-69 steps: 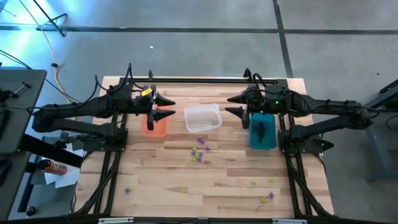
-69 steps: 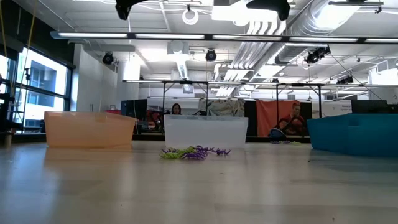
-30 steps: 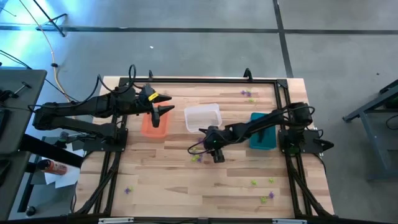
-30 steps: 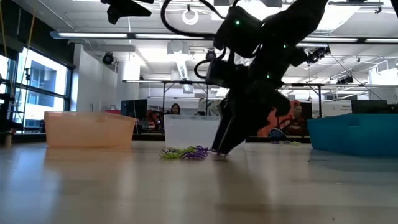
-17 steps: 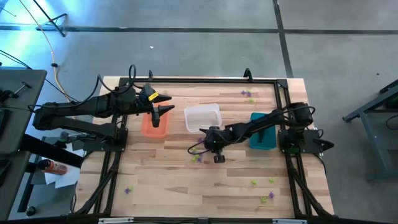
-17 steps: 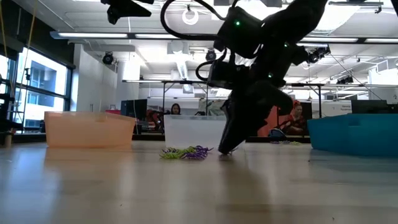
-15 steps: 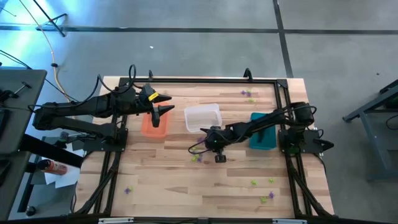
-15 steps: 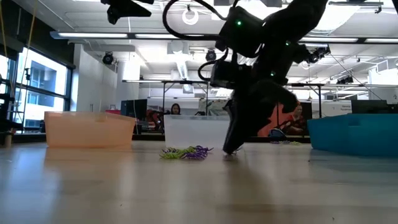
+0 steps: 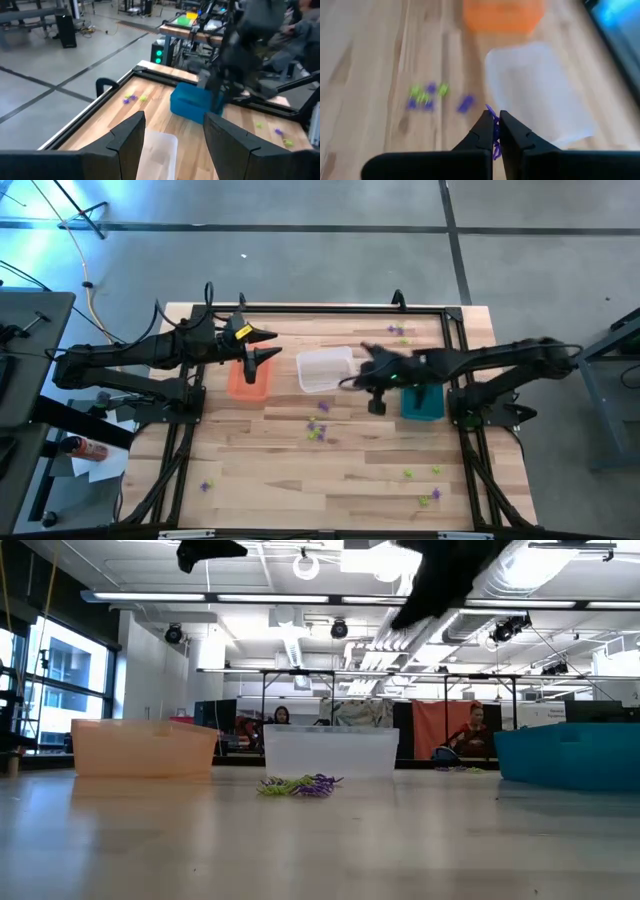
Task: Sort Halloween decoration
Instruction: Put the purple spider toy into the white bin
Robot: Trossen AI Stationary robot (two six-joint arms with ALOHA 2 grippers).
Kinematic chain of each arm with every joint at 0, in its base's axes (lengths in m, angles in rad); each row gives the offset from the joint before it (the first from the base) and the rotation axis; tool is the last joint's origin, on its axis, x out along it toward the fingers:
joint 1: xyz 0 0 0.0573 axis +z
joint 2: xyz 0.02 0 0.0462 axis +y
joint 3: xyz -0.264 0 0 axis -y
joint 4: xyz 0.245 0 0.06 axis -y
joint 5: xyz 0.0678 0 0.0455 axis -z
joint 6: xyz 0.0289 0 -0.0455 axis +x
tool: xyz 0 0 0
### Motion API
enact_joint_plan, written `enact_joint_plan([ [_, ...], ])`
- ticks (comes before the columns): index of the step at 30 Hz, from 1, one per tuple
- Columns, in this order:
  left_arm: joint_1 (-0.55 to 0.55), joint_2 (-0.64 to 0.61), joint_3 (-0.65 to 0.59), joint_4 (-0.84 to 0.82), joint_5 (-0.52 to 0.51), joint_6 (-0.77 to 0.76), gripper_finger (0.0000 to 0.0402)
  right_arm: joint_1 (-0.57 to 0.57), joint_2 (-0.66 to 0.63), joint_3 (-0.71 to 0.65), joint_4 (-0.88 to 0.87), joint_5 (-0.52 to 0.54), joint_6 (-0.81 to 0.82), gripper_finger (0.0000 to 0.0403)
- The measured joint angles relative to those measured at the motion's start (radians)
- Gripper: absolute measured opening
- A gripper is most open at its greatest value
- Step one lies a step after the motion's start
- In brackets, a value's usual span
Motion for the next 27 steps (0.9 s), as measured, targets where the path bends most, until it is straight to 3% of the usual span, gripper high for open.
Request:
enact_joint_plan([
  [4, 0.0, 0.0, 0.0, 0.009, 0.019, 0.025, 0.0188, -0.016, -0.096, -0.08, 0.167, 0.028, 0.005, 0.0002],
  [9, 0.0, 0.0, -0.023, 0.087, 0.104, 0.032, 0.0188, -0.047, -0.178, -0.322, 0.707, -0.003, 0.101, 0.0002],
  [12, 0.0, 0.0, -0.043, 0.147, 0.14, 0.033, 0.0188, -0.065, -0.179, -0.393, 0.981, -0.02, 0.153, 0.0001],
  [27, 0.0, 0.019, -0.055, 0.191, 0.146, 0.034, 0.0188, -0.091, -0.156, -0.345, 0.883, -0.049, 0.183, 0.0001],
])
